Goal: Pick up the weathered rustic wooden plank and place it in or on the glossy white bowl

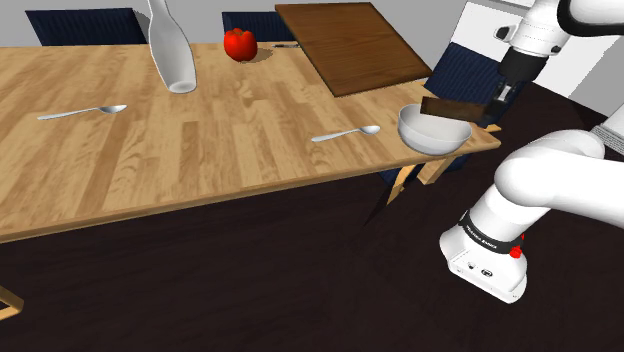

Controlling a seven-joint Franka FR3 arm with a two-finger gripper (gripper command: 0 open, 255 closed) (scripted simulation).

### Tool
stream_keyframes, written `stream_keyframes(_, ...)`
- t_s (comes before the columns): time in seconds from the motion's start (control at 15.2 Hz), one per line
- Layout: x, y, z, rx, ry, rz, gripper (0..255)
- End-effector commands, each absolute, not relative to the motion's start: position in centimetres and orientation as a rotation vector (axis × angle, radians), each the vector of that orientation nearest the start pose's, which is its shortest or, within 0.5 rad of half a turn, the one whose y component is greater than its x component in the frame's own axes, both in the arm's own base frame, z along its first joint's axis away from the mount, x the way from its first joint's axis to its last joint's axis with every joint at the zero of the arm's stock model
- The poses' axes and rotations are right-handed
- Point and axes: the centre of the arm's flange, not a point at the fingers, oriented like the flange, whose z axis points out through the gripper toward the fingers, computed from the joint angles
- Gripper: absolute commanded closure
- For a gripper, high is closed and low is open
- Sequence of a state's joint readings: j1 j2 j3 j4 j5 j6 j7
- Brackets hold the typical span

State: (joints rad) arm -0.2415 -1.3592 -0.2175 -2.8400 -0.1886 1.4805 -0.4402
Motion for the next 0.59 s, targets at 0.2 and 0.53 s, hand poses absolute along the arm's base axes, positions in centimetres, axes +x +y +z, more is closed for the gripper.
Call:
stream_keyframes(0.2,14.97,-10.07,48.04,-3.108,-0.212,-0.001,255)
stream_keyframes(0.53,14.96,-10.07,48.04,-3.108,-0.212,-0.001,0)
